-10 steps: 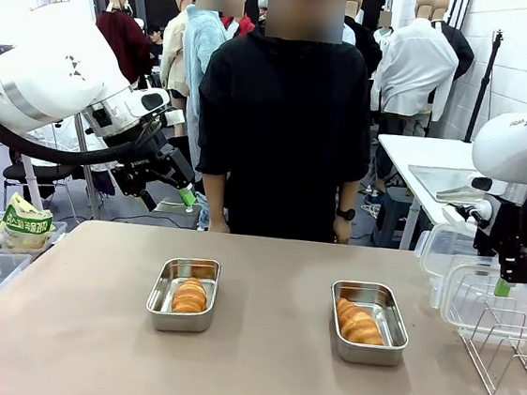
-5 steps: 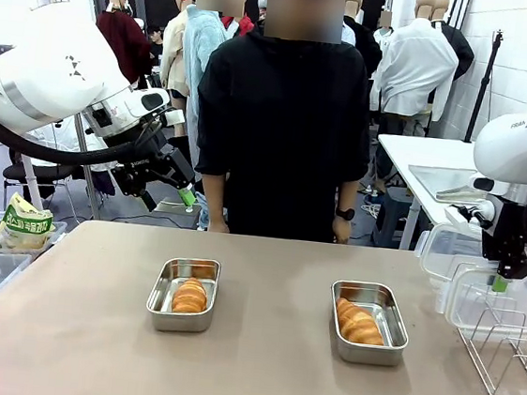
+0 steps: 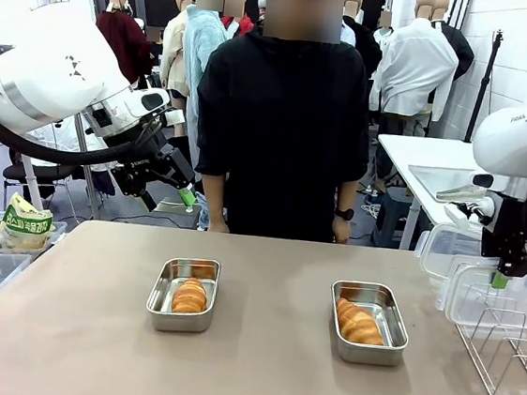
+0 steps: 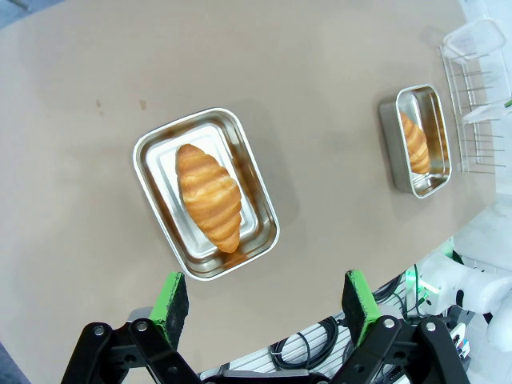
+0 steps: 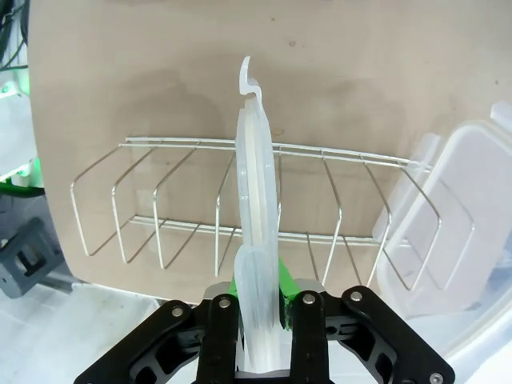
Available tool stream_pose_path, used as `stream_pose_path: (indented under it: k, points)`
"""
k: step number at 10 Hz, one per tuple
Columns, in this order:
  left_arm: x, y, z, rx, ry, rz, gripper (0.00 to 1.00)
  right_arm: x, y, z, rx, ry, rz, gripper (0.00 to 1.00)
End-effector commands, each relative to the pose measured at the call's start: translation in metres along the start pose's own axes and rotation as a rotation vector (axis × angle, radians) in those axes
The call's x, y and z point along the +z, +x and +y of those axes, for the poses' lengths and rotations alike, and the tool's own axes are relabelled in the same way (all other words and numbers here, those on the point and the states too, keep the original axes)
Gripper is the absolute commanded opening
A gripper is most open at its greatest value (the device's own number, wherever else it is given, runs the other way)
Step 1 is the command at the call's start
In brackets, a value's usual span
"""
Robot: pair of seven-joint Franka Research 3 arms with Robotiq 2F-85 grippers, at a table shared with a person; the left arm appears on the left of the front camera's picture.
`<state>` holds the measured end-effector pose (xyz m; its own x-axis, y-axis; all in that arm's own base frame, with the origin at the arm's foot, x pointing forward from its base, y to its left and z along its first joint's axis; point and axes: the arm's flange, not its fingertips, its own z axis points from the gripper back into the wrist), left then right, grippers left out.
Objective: Place the bread in airtight containers.
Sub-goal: Pick up one Airtight Container lid and hand it to the human.
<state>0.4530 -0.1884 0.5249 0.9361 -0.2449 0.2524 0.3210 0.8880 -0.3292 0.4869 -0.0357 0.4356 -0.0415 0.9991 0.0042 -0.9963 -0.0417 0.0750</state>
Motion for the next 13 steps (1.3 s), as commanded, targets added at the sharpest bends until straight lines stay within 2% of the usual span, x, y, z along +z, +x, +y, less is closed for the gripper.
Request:
stream_pose_path:
  k: [1, 3, 7, 10, 12, 13]
  points:
    - [0.001, 0.001, 0.0, -0.001, 0.02, 0.0, 1.0, 0.027, 0.005, 0.01, -0.08, 0.051, 0.004, 0.0]
    - [0.001, 0.001, 0.0, -0.001, 0.02, 0.0, 1.0, 0.06, 0.014, 0.024, -0.153, 0.07, 0.032, 0.0]
    - [0.001, 0.001, 0.0, -0.001, 0.02, 0.0, 1.0, 0.139, 0.048, 0.039, -0.151, -0.12, 0.061, 0.0]
    - [0.001, 0.001, 0.0, -0.001, 0.02, 0.0, 1.0, 0.185, 0.096, 0.031, -0.014, -0.312, -0.084, 0.0]
    - [0.001, 0.001, 0.0, -0.001, 0.02, 0.0, 1.0, 0.214, 0.133, 0.022, 0.115, -0.502, -0.174, 0.0]
    - [0.001, 0.001, 0.0, -0.001, 0.02, 0.0, 1.0, 0.224, 0.145, 0.017, 0.122, -0.582, -0.226, 0.0]
